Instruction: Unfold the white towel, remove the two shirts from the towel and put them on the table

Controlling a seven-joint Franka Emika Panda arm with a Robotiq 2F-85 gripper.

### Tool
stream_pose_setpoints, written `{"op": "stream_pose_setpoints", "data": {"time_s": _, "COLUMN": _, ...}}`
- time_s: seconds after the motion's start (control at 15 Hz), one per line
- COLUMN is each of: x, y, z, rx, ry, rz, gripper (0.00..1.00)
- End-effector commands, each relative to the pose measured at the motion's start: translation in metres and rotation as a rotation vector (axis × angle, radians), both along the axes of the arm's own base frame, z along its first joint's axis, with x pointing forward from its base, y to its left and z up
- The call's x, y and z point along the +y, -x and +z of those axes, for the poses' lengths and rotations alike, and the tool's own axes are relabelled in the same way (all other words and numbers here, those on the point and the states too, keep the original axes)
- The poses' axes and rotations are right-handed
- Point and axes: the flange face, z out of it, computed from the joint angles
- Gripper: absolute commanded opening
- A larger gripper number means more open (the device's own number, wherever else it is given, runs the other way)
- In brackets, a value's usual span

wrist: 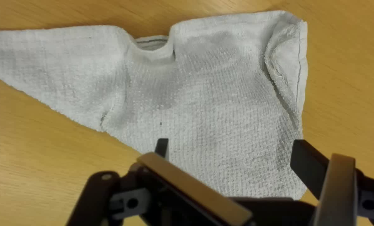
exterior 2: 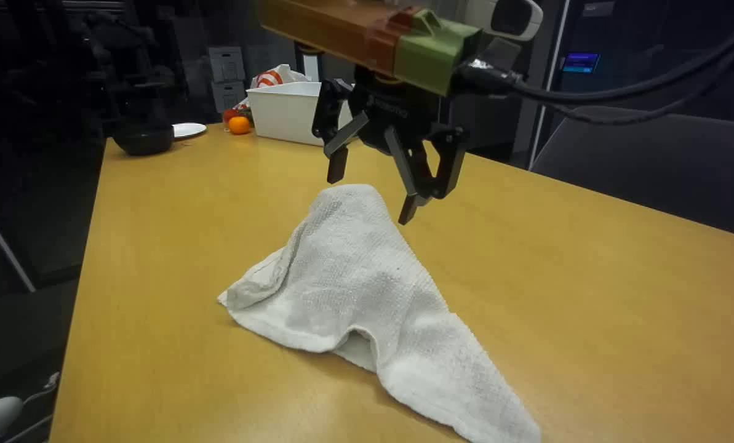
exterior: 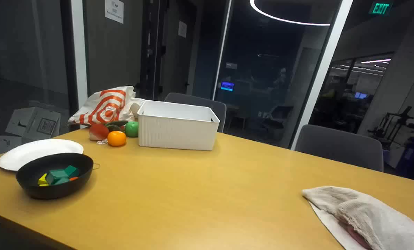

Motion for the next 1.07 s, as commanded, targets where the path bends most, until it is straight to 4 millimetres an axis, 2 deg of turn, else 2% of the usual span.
{"op": "stream_pose_setpoints", "data": {"time_s": 0.0, "x": 0.000, "y": -0.001, "z": 0.001, "rx": -0.001, "ry": 0.001, "rz": 0.000, "gripper": 1.00}}
{"op": "stream_pose_setpoints", "data": {"time_s": 0.27, "x": -0.001, "y": -0.002, "z": 0.004, "rx": -0.008, "ry": 0.003, "rz": -0.001, "gripper": 1.00}}
{"op": "stream_pose_setpoints", "data": {"time_s": 0.4, "x": 0.007, "y": 0.005, "z": 0.009, "rx": -0.029, "ry": 0.035, "rz": -0.004, "gripper": 1.00}}
{"op": "stream_pose_setpoints", "data": {"time_s": 0.53, "x": 0.020, "y": 0.018, "z": 0.004, "rx": 0.009, "ry": 0.070, "rz": -0.003, "gripper": 1.00}}
{"op": "stream_pose_setpoints", "data": {"time_s": 0.8, "x": 0.063, "y": 0.053, "z": -0.020, "rx": 0.066, "ry": 0.094, "rz": 0.042, "gripper": 1.00}}
{"op": "stream_pose_setpoints", "data": {"time_s": 1.0, "x": 0.103, "y": 0.070, "z": -0.052, "rx": 0.021, "ry": 0.146, "rz": 0.029, "gripper": 1.00}}
